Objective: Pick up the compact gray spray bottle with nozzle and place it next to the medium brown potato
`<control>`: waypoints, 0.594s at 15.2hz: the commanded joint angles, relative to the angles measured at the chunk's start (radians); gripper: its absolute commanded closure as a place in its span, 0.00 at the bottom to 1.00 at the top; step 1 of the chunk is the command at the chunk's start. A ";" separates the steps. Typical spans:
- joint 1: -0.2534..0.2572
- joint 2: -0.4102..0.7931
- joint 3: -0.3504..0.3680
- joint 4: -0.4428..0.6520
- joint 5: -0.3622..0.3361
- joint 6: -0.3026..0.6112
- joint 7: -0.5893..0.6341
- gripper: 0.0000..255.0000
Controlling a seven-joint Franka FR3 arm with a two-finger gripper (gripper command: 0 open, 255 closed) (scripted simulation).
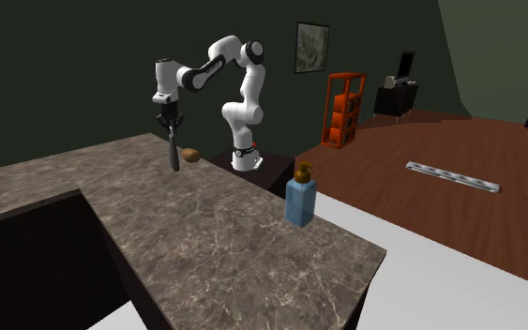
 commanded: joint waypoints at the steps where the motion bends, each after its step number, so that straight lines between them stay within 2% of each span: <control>1: 0.000 0.003 -0.002 -0.004 0.000 0.000 0.000 1.00; 3: 0.000 0.003 -0.002 -0.004 0.000 0.000 0.000 1.00; 4: 0.000 0.004 -0.003 -0.002 0.000 0.000 -0.002 0.00; 9: 0.000 0.003 -0.002 -0.004 0.000 0.000 0.000 0.00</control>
